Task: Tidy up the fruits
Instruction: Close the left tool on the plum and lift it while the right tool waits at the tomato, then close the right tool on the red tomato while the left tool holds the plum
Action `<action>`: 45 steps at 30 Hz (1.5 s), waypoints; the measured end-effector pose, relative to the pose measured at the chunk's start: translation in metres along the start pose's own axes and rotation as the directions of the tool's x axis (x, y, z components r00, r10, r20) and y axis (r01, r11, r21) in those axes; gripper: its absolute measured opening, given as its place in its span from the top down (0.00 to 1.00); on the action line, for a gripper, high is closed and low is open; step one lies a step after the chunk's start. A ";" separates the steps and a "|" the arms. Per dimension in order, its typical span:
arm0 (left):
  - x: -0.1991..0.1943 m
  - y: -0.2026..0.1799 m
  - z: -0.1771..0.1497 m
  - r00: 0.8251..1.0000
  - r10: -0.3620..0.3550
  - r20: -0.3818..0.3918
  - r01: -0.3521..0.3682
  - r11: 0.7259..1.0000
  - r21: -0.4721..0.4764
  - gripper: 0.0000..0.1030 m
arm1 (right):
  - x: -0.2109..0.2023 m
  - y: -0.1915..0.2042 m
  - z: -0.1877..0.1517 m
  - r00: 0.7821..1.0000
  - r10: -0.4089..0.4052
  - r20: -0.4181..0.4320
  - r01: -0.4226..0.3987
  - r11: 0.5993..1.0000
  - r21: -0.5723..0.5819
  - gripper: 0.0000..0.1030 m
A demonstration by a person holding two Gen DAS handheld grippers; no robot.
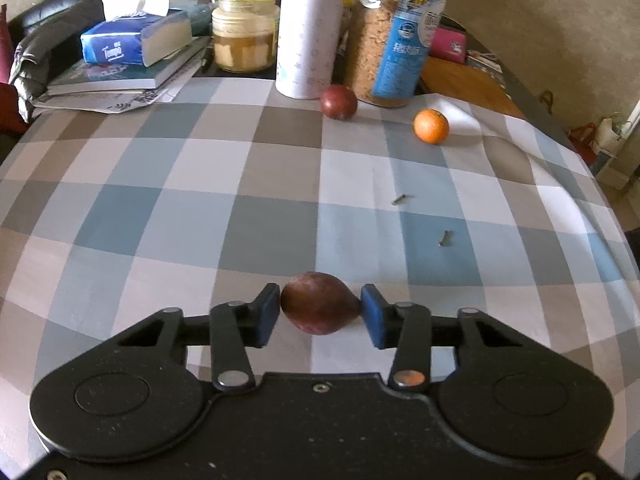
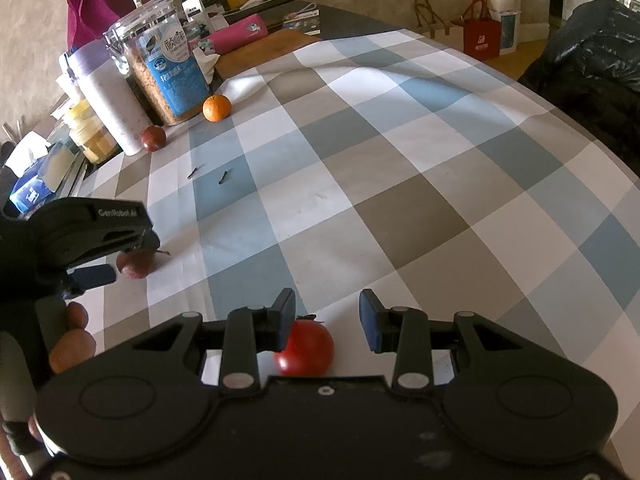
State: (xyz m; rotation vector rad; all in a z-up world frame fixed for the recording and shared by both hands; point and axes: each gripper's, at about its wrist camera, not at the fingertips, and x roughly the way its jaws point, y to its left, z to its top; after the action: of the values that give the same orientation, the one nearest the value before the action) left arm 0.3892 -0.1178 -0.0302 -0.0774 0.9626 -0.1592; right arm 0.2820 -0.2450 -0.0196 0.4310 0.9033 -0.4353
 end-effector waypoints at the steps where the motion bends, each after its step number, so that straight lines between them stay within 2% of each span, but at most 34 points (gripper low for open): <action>1: -0.001 -0.001 -0.001 1.000 0.002 0.001 -0.002 1.000 -0.001 0.50 | 0.000 0.000 0.000 1.000 -0.001 0.001 0.001 1.000 -0.001 0.62; 7: -0.010 0.002 -0.001 1.000 0.010 0.000 -0.010 1.000 -0.015 0.50 | 0.001 0.001 -0.001 1.000 -0.006 0.001 0.006 1.000 -0.005 0.62; 14: -0.033 0.004 -0.007 0.996 0.093 0.012 -0.093 0.996 0.008 0.50 | 0.001 0.001 -0.001 1.000 0.000 -0.001 0.000 1.000 -0.007 0.62; 21: -0.056 0.015 -0.018 0.997 0.081 0.019 -0.081 0.996 -0.029 0.50 | 0.002 -0.002 0.000 1.000 0.024 -0.016 -0.024 1.000 0.007 0.62; 26: -0.063 0.026 -0.028 0.994 0.105 0.014 -0.104 0.992 -0.065 0.50 | 0.001 -0.006 0.003 0.998 0.058 -0.023 -0.057 0.998 0.027 0.62; 32: -0.061 0.034 -0.036 0.986 0.164 0.016 -0.162 0.984 -0.075 0.50 | -0.003 -0.006 0.002 0.998 0.059 -0.002 -0.059 0.998 0.022 0.62; 36: -0.057 0.038 -0.037 0.989 0.150 -0.006 -0.150 0.984 -0.091 0.50 | -0.003 -0.002 0.001 0.999 0.050 0.004 -0.050 0.999 0.000 0.62; 41: -0.052 0.038 -0.038 0.983 0.183 -0.019 -0.184 0.979 -0.090 0.50 | 0.003 0.000 0.000 0.996 0.083 -0.042 -0.083 0.997 -0.008 0.62; 45: -0.050 0.038 -0.039 0.984 0.176 -0.028 -0.178 0.980 -0.088 0.50 | 0.006 0.001 -0.001 0.993 0.092 -0.069 -0.093 0.996 -0.009 0.62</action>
State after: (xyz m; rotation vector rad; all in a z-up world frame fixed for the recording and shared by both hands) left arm 0.3328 -0.0715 -0.0170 -0.0731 0.9915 0.0477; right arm 0.2848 -0.2445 -0.0252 0.4770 0.9481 -0.3318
